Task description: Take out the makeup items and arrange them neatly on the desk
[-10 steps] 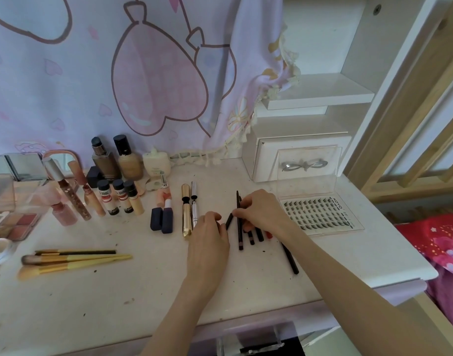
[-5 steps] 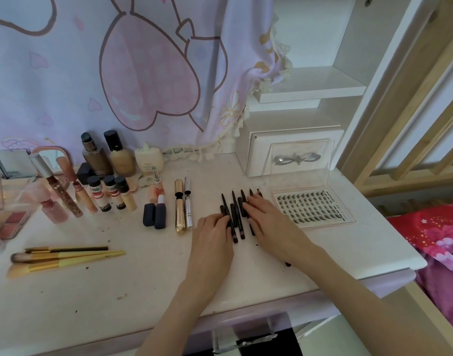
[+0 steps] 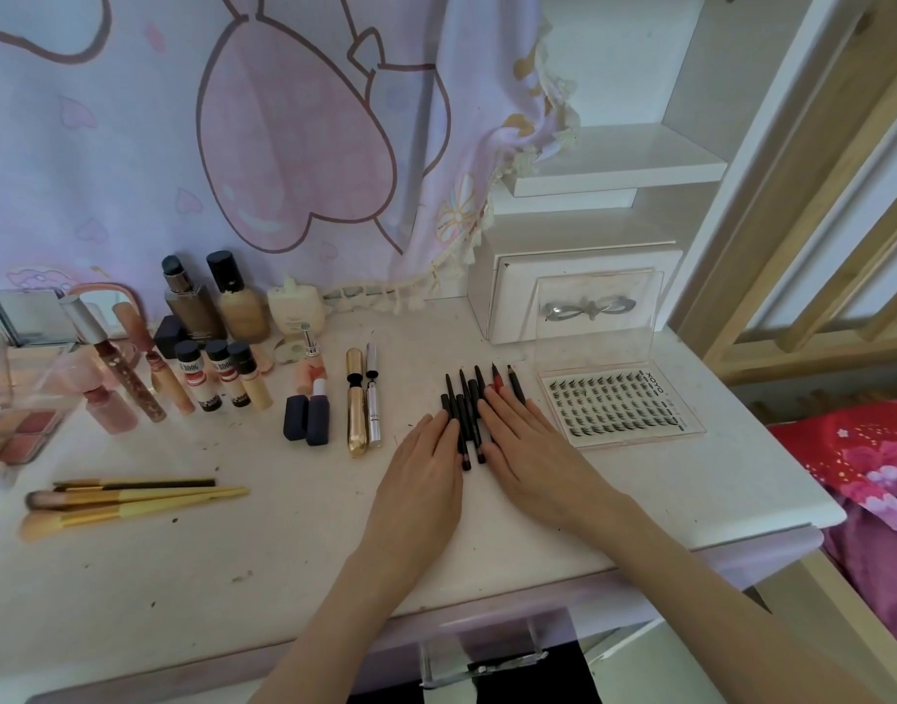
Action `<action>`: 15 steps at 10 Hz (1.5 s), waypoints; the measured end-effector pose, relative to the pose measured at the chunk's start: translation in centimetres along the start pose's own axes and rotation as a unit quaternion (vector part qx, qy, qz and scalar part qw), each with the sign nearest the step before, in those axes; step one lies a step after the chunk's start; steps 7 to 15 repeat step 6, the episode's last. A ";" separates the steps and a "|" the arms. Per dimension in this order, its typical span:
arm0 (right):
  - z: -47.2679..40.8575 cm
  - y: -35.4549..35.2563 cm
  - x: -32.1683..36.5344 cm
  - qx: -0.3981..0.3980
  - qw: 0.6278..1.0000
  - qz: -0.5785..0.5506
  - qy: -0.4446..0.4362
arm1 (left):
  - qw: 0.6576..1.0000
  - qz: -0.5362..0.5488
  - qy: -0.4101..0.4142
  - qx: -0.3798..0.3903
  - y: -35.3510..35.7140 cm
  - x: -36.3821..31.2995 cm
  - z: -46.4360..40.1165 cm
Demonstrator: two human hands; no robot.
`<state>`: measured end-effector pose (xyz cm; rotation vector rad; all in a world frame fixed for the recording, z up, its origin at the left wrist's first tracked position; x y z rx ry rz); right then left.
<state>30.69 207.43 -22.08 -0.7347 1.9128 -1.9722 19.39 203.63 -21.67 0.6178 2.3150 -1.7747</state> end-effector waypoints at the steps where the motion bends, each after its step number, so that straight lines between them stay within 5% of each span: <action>1: -0.1 0.1 -0.1 0.000 1.000 0.001 0.001 | 1.000 -0.007 0.007 0.003 0.0 0.0 0.0; 6: 0.0 -0.8 -0.1 -0.044 0.997 -0.056 0.014 | 0.995 -0.076 -0.005 0.063 0.0 0.8 1.2; 15: 0.0 -0.8 -0.1 -0.044 0.997 -0.056 0.014 | 0.995 -0.076 -0.005 0.063 0.0 0.8 1.2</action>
Point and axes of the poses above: each hand's wrist, its own z-axis away from the middle knuckle, its own y-axis out of the palm, x = y × z, the point moved 6 cm from there along -z, towards the middle knuckle, and after that the axes turned 1 degree about -y, right-handed, at the moved point
